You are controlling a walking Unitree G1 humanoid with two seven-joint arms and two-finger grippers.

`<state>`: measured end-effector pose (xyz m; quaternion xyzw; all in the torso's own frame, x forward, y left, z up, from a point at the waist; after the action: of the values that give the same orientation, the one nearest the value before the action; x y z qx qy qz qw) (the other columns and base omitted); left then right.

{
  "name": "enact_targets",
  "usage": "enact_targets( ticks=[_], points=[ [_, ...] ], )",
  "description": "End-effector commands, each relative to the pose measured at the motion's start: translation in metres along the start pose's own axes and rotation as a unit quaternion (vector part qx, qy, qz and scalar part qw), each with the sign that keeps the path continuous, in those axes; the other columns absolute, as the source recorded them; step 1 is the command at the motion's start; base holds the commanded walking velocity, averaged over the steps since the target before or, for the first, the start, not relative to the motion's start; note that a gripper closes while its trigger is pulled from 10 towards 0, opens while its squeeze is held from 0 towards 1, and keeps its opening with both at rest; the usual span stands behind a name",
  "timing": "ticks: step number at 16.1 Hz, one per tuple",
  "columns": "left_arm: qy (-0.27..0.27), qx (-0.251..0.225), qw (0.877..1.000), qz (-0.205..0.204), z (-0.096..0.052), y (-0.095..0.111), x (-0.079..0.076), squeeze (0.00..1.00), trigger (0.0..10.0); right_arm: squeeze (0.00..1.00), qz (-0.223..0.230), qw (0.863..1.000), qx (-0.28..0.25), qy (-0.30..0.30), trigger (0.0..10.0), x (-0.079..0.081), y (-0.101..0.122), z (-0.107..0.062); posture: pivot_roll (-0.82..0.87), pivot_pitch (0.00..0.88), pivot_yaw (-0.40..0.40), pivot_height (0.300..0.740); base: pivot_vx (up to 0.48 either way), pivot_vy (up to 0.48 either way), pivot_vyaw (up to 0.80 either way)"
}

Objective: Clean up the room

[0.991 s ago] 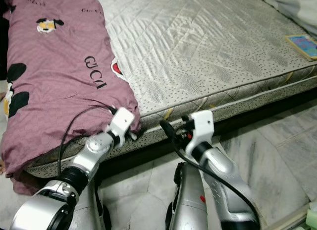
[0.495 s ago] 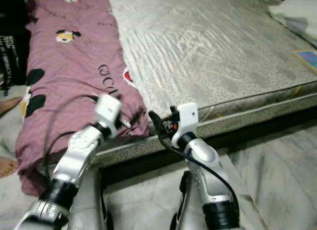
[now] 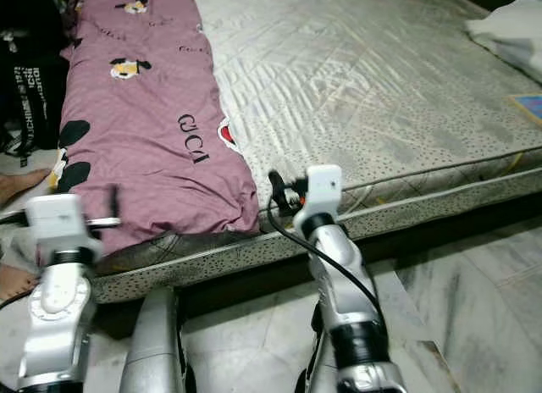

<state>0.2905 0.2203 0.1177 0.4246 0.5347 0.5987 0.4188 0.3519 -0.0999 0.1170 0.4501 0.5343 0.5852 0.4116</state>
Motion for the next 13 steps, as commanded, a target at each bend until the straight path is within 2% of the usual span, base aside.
enact_targets(
  ticks=[1, 2, 3, 5, 7, 9, 10, 13],
  points=[
    [0.015, 0.003, 1.000, 0.000, 0.002, 0.001, 0.006, 0.00, 10.0, 0.00, -0.001, 1.000, -0.006, -0.010, 10.0, -0.003, 0.002, 0.004, 0.12, 0.000, -0.016, 0.528, 0.000, 0.000, 0.00],
    [0.021, 0.008, 1.000, -0.015, 0.004, 0.001, 0.006, 0.00, 10.0, 0.00, -0.001, 1.000, -0.007, -0.016, 10.0, -0.005, 0.003, 0.006, 0.12, 0.000, -0.022, 0.528, 0.000, 0.000, 0.00],
    [0.003, 0.001, 0.999, -0.032, 0.002, 0.007, -0.006, 0.00, 10.0, 0.00, 0.007, 0.999, -0.001, -0.041, 10.0, -0.010, 0.001, 0.009, 0.12, 0.000, -0.025, 0.528, 0.000, 0.000, 0.00],
    [-0.016, -0.008, 0.999, -0.049, 0.005, 0.013, -0.016, 0.00, 10.0, 0.00, 0.023, 0.999, -0.013, -0.034, 10.0, -0.008, 0.008, 0.015, 0.12, 0.000, -0.032, 0.528, 0.000, 0.000, 0.00],
    [-0.011, -0.004, 0.999, -0.052, 0.008, 0.011, -0.018, 0.00, 10.0, 0.00, 0.044, 0.998, -0.027, -0.043, 10.0, -0.006, 0.010, 0.016, 0.12, 0.000, -0.030, 0.538, 0.000, 0.000, 0.00],
    [-0.019, -0.003, 0.998, -0.055, 0.006, 0.013, -0.022, 0.00, 10.0, 0.00, 0.050, 0.998, -0.028, -0.038, 10.0, 0.000, 0.007, 0.011, 0.12, 0.000, -0.024, 0.558, 0.000, 0.000, 0.00],
    [-0.025, 0.004, 0.998, -0.050, 0.005, 0.009, -0.023, 0.00, 10.0, 0.00, 0.052, 0.998, -0.016, -0.034, 10.0, 0.003, -0.003, 0.007, 0.12, 0.000, -0.017, 0.573, 0.000, 0.000, 0.00],
    [-0.023, 0.007, 0.998, -0.051, 0.005, 0.008, -0.019, 0.00, 10.0, 0.00, 0.060, 0.997, -0.014, -0.041, 10.0, 0.002, -0.007, 0.005, 0.13, 0.000, -0.011, 0.603, 0.000, 0.000, 0.00]
  ],
)
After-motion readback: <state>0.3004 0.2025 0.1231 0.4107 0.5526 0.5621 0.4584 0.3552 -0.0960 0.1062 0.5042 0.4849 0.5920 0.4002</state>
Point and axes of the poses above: a point about 5 cm out from each wrist's last joint towards the gripper, its own z axis pointing out of the wrist towards the gripper, its own y axis along the axis of the wrist's last joint, x = y × z, the point moved 4 cm from there along z, pointing out of the wrist towards the gripper, and after that the axes turned 2 degrees about -z, right-handed, at the moved point
